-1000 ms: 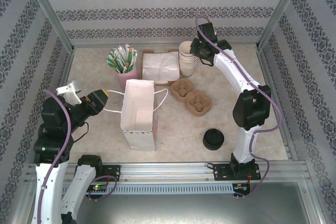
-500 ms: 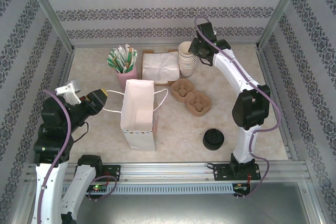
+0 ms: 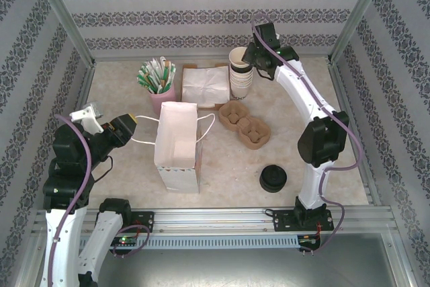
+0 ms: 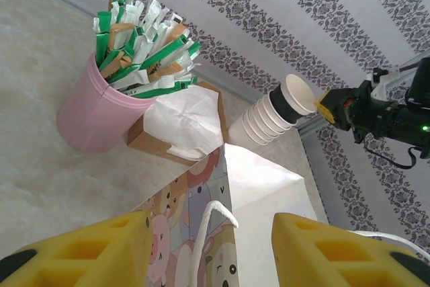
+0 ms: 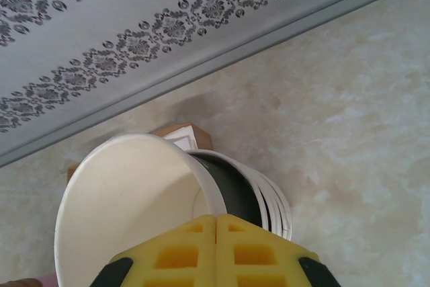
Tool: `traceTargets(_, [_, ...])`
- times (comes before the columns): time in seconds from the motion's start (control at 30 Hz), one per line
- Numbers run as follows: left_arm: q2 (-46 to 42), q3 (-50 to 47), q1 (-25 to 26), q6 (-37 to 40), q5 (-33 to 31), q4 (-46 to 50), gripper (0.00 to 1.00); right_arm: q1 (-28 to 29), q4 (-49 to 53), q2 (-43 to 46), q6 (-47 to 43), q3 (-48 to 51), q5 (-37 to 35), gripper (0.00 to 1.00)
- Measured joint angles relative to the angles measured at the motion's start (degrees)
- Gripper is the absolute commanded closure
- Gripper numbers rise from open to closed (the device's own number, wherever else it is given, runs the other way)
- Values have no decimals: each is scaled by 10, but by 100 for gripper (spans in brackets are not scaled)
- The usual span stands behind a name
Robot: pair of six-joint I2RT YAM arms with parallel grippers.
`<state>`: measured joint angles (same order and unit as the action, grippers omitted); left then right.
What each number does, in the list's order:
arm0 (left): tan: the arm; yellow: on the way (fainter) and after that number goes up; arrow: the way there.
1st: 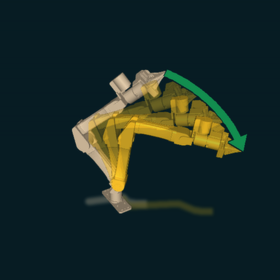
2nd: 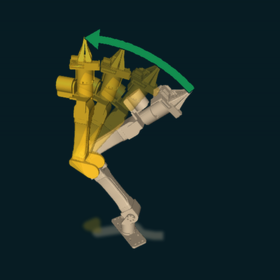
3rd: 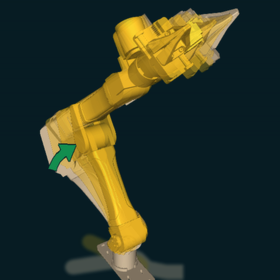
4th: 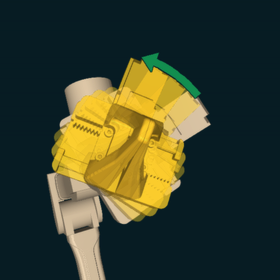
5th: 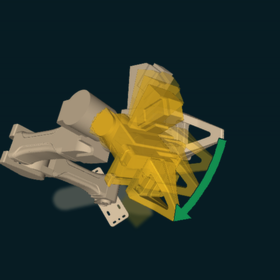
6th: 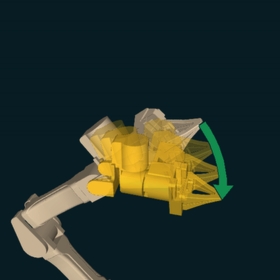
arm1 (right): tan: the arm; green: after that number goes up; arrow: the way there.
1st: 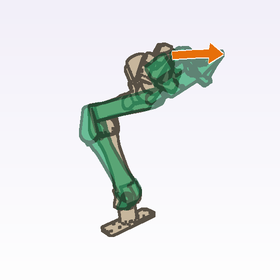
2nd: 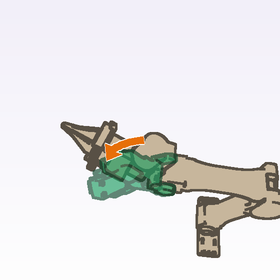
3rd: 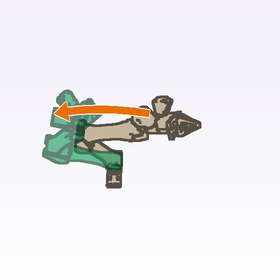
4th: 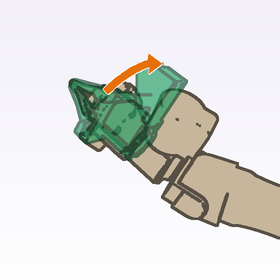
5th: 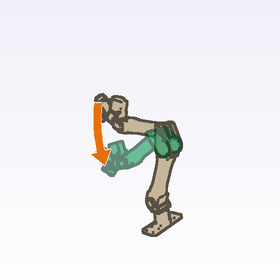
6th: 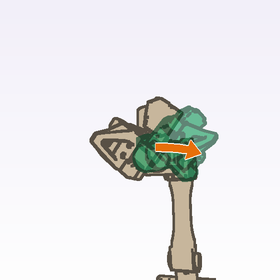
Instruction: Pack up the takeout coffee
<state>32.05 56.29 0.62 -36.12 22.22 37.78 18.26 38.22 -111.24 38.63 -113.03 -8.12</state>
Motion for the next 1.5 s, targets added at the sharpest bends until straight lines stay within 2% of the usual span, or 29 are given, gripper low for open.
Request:
traceTargets(0.23, [8, 0, 0, 0, -4, 0, 49, 0, 15, 35, -10, -58, 3, 100])
traceTargets(0.43, [-13, -3, 0, -2, -46, 0, 49, 16, 23, 153, -28, -43, 6, 100])
traceTargets(0.53, [-37, -11, 0, -8, -72, -1, 49, 46, 20, 247, -40, 19, -3, 100])
traceTargets(0.8, [-109, -56, 0, -36, -124, -12, 51, 169, 44, 520, -23, 287, -72, 100])
traceTargets(0.97, [-146, -82, 0, -60, -148, -15, 51, 239, 71, 620, 28, 427, -90, 100])
traceTargets(1.13, [-170, -110, 0, -93, -154, -9, 54, 298, 66, 654, 92, 544, -92, 100])
traceTargets(1.3, [-190, -119, 0, -121, -152, 22, 54, 361, 22, 634, 141, 643, -98, 100])
traceTargets(1.5, [-226, -146, 0, -144, -146, 61, 51, 385, -40, 588, 164, 693, -111, 100])
